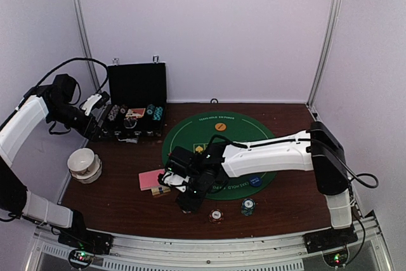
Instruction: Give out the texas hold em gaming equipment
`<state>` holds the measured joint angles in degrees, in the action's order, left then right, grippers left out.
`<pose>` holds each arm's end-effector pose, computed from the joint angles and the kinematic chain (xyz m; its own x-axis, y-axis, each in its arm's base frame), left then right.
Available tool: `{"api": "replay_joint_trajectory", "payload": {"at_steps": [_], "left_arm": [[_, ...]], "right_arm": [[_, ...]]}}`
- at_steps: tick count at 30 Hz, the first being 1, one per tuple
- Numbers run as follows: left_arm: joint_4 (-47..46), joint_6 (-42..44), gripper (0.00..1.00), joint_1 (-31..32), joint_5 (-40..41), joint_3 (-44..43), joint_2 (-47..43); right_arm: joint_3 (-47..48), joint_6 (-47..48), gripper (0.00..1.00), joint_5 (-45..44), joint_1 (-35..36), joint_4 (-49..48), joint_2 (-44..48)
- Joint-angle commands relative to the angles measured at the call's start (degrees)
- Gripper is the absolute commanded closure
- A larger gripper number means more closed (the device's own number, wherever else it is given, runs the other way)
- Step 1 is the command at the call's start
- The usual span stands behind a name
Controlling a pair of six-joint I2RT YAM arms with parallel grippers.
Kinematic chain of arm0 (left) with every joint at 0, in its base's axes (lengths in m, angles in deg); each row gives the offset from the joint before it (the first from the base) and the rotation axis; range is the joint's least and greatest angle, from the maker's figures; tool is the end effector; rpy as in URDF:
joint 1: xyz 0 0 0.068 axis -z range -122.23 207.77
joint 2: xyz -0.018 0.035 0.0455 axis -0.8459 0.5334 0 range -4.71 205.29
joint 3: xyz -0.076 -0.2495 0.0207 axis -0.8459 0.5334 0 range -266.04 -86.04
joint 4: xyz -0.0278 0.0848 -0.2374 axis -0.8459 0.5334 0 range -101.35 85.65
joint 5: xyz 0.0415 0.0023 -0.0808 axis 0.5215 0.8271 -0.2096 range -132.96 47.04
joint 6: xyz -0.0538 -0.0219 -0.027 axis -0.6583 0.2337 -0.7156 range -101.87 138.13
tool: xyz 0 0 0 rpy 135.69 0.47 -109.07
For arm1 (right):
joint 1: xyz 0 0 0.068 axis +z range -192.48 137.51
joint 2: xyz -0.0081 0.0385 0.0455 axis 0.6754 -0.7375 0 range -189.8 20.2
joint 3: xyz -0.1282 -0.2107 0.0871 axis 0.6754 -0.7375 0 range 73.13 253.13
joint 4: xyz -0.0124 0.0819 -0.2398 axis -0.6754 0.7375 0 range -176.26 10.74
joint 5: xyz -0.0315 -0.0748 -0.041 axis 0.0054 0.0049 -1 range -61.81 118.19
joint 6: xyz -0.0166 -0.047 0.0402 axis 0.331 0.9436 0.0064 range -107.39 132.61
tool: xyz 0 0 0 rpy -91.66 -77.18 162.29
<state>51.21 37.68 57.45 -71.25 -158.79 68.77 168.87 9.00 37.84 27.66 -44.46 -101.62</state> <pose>0.2386 -0.0222 0.3074 -0.7721 0.2903 -0.5653 0.4950 0.8326 -0.2485 0.1411 0.4150 0.1639 -0.3739 -0.8521 -0.3661 -0.9269 0.3299 0.1788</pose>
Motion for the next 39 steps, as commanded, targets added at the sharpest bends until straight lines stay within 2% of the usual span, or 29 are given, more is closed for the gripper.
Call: {"api": "replay_joint_trajectory", "payload": {"at_steps": [1, 9, 13, 25, 30, 39], "left_arm": [[-1.7, -0.13, 0.03, 0.14, 0.03, -1.85, -1.21], [-1.69, -0.04, 0.03, 0.14, 0.18, -1.78, -1.22], [-1.74, -0.12, 0.02, 0.14, 0.39, -1.95, -1.07], [-1.62, -0.64, 0.02, 0.14, 1.56, -2.24, -1.3], [-1.6, -0.91, 0.02, 0.12, 2.03, -2.65, -1.31], [-1.65, -1.26, 0.03, 0.14, 2.78, -3.05, -0.87]], "right_arm": [[0.62, 0.54, 0.5, 0.48, 0.36, -0.42, -0.27], [0.82, 1.13, 0.64, -0.26, 0.59, -0.5, 0.88], [1.51, 1.24, 0.78, -1.02, 0.59, 0.12, 1.48], [4.35, 1.67, 0.95, -4.52, -1.16, 1.55, 6.34], [5.46, 0.4, 0.97, -6.65, -6.4, 1.74, 7.69], [12.72, -2.61, 1.0, -11.33, -23.59, 0.56, 1.37]]}}
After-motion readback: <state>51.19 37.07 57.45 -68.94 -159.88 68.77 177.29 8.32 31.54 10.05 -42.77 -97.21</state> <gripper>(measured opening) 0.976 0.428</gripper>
